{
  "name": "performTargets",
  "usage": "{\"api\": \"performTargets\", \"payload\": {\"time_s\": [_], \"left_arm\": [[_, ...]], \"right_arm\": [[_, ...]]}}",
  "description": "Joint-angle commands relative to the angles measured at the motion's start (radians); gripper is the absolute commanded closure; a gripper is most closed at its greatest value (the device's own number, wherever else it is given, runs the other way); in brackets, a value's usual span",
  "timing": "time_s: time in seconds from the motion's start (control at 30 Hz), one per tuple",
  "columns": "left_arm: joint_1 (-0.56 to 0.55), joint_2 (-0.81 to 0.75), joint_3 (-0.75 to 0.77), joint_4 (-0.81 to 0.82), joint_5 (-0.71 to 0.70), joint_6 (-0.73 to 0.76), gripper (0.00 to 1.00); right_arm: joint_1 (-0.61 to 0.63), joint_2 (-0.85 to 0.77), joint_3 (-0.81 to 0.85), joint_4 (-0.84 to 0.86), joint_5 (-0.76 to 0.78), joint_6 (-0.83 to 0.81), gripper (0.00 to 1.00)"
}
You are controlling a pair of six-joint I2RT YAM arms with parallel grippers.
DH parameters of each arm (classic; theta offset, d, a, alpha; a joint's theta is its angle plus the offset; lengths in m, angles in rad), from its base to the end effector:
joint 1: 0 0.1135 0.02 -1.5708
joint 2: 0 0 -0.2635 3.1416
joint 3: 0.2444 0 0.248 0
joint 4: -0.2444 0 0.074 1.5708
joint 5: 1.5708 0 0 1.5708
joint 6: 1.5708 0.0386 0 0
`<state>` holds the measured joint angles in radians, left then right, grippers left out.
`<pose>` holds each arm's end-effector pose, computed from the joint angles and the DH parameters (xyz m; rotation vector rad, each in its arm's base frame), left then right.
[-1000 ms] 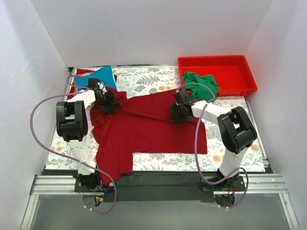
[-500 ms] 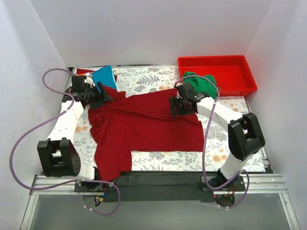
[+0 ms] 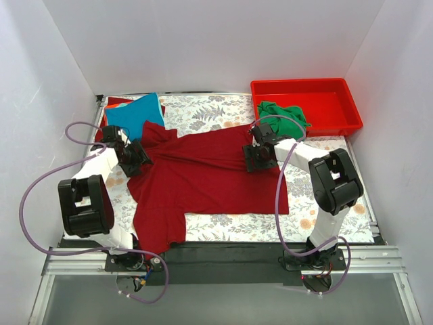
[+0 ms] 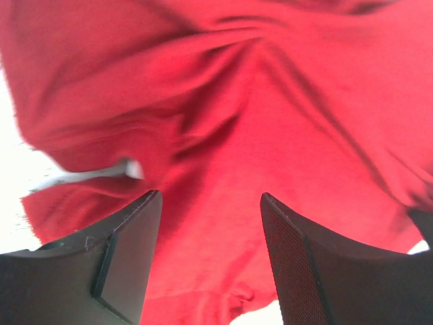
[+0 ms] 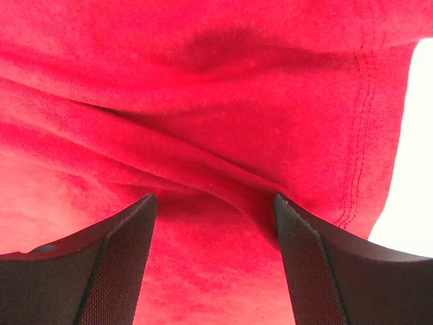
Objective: Fold and stack the t-shirts
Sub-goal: Flatten the tshirt out
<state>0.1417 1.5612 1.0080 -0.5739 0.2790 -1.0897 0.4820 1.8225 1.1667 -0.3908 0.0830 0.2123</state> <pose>0.2999 0.0320 0.2013 -1.5467 2.3401 -0.6389 0.3286 0.1683 0.1722 -0.3230 2.5980 0.1367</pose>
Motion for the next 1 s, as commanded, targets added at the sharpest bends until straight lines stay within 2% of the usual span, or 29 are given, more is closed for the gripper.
{"api": "performTargets", "payload": {"time_s": [0.0,0.2,0.4,0.57,0.73,0.97], "left_arm": [[0.035,0.02,-0.049,0.051,0.02,0.013,0.41],[0.058,0.08,-0.037,0.094,0.028,0.017,0.41],[0.096,0.109,-0.017,0.062,-0.075,0.014,0.41],[0.154,0.077,-0.039,0.058,-0.158,0.031,0.41],[0.193,0.082,-0.01,0.068,-0.123,0.045,0.41],[0.191,0.013,0.118,0.033,-0.028,0.047,0.41]], "right_arm": [[-0.02,0.011,-0.021,0.023,0.014,-0.008,0.24],[-0.048,0.023,-0.018,0.024,0.009,-0.011,0.24],[-0.069,0.029,-0.029,0.015,0.017,-0.005,0.24],[-0.071,0.026,-0.006,-0.039,0.101,0.016,0.24],[-0.071,0.041,0.025,-0.06,0.103,0.022,0.24],[-0.071,0.074,0.215,-0.177,0.127,0.002,0.25]]}}
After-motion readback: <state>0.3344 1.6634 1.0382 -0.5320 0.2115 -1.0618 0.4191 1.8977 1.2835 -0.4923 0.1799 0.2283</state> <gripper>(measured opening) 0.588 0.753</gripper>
